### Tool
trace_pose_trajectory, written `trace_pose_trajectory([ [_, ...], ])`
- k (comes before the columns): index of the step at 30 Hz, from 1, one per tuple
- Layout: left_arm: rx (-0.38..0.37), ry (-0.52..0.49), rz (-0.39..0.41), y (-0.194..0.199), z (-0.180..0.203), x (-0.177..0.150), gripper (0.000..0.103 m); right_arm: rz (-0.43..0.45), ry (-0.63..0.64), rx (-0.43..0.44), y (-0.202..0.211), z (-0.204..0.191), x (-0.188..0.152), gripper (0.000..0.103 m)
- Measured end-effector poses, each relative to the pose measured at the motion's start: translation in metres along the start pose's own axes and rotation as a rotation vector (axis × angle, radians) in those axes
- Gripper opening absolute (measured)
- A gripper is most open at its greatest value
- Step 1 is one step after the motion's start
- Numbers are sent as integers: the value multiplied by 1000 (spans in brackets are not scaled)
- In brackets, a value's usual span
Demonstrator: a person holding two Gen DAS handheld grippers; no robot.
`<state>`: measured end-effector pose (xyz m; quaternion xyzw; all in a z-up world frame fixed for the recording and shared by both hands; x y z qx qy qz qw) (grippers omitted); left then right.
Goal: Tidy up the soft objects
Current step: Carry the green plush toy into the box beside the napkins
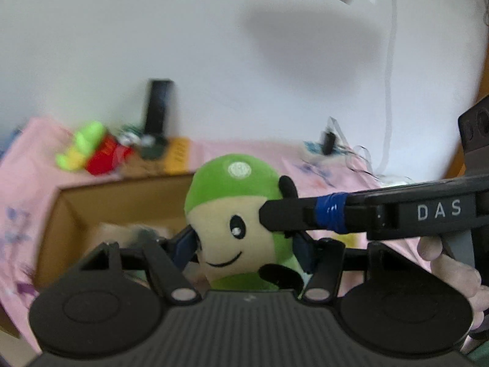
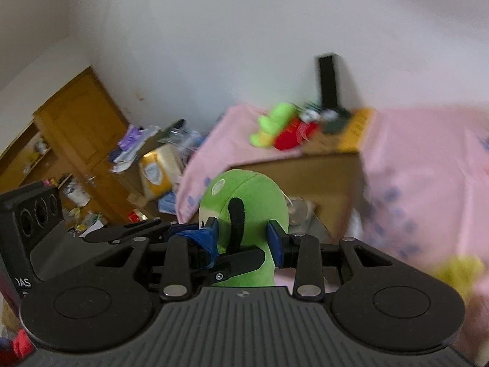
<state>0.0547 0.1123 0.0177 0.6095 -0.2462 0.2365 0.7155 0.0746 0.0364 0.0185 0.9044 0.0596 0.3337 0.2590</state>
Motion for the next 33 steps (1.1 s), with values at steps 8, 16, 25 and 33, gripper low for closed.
trace_pose_trajectory([
  [8,125,37,-9,-1,-115,26,61,-29,32,61,-101,-35,54,19],
  [16,175,81,-181,-62,-199,8,61,-169,-125,87,-204,-18,57,19],
  [25,222,93,-392,-119,-234,-30,61,-311,-290,66,-254,0,28,19],
  [33,327,7,-435,-133,-239,-46,64,-391,-380,11,-275,8,19,20],
])
Point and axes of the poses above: each gripper's, at about its wrist camera, not at the fingertips, and y roughly against the way its jaws point, z to its right, x to its top, the point moved 10 cm from there along -y, roughly the way its jaws point, and after that the axes turned 12 degrees about -z, right-handed, at the moved point
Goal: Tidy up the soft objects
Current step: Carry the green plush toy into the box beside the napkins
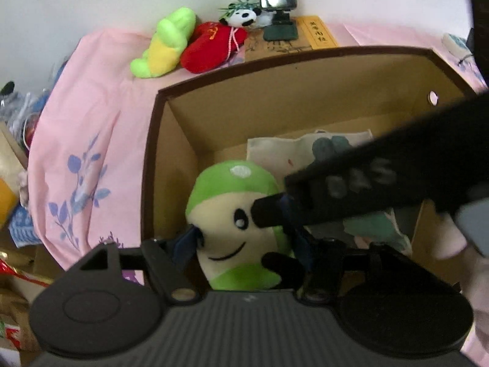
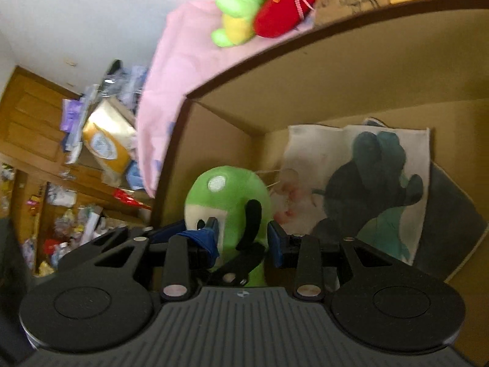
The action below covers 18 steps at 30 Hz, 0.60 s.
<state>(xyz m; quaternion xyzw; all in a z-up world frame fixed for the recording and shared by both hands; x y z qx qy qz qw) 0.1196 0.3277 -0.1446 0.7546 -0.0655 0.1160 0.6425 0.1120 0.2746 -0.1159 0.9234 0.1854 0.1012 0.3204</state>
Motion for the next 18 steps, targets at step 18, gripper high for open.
trace_pose_trajectory([
  [18,15,-18,65,25,-3,6,66,14,17,-52,12,0,3,21],
])
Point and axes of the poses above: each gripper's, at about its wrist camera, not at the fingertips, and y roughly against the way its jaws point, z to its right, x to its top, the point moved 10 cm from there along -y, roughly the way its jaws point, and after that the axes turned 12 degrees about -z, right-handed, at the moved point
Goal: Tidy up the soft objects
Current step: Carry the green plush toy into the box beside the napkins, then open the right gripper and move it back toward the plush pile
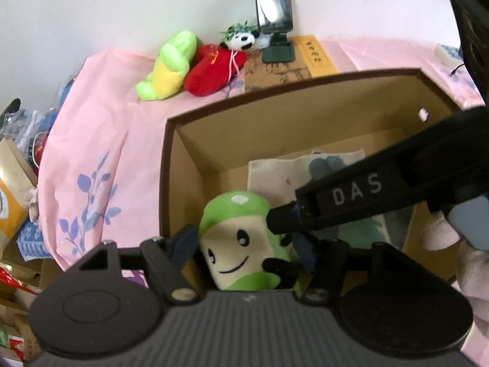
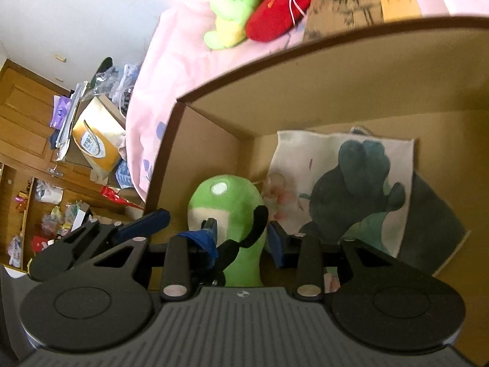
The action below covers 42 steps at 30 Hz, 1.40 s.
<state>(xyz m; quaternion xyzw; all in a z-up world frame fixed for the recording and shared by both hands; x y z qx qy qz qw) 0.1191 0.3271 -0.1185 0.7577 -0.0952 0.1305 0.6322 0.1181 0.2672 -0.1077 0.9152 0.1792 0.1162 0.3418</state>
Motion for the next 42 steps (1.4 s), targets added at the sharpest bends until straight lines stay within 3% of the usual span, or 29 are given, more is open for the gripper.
trace_pose_trajectory([
  [3,-22,-1,12,12,6,0,67,45,4,-68,14,2,-1,21],
  [8,-59,-17,35,27,22,1,67,109,11,-287,39,15,-11,20],
  [11,-67,-27,47,34,30,1,67,145,0,-362,53,25,-20,20],
  [24,-130,-45,101,68,55,-2,69,272,-12,-478,110,31,-56,20],
  [42,-87,13,65,100,106,-55,70,280,22,-416,149,47,-123,21],
])
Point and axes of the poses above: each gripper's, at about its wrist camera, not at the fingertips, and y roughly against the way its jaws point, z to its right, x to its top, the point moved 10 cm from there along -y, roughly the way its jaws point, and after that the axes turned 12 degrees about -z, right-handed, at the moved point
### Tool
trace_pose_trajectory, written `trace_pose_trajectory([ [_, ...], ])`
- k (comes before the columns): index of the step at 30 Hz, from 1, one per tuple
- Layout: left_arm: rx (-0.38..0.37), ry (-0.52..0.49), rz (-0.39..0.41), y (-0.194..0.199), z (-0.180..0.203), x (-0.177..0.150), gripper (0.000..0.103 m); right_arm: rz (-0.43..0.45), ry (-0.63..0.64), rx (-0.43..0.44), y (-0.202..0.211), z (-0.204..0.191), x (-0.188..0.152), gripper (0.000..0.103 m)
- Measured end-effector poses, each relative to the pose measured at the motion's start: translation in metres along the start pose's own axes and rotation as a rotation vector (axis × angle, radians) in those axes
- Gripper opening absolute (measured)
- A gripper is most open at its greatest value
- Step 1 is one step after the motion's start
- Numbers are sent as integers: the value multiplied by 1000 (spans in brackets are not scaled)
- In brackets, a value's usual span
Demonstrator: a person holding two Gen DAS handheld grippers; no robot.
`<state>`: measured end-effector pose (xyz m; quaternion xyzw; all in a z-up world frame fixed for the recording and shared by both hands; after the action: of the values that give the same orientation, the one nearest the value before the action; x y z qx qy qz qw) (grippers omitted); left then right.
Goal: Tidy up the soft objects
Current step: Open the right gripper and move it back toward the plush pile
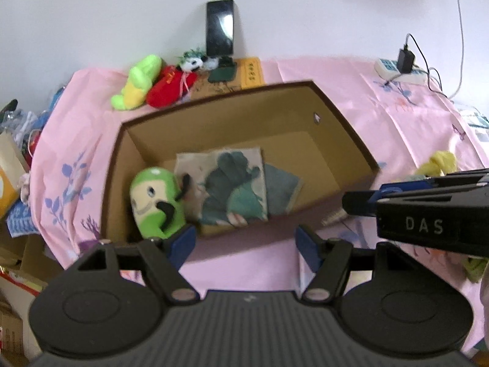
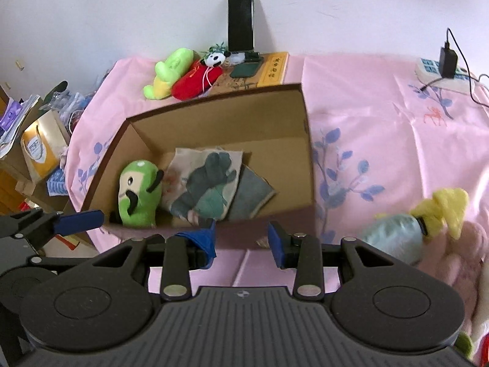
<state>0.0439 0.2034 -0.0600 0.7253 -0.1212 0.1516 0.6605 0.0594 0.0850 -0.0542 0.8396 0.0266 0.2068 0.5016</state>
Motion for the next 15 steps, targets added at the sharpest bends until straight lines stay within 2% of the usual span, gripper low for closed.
trace_pose_trajectory([
  [7,-24,-41,-46,-6,56,-25,70,-45,-11,-7,2,37,-33,21],
  [15,-90,-118,-62,-24,121,-39,71,-85,-99,-43,4,107,-68,21],
])
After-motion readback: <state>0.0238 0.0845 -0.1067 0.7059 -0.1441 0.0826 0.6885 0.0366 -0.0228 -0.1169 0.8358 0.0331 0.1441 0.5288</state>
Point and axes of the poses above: each gripper's, at about its wrist camera, not at the fingertips, and y roughly against the way its jaws point, z to its right, x to its top, the point moved 10 cm from there along -y, roughly the way its jaws point, and after that the axes turned 12 degrees about -z, right-handed, at the moved point
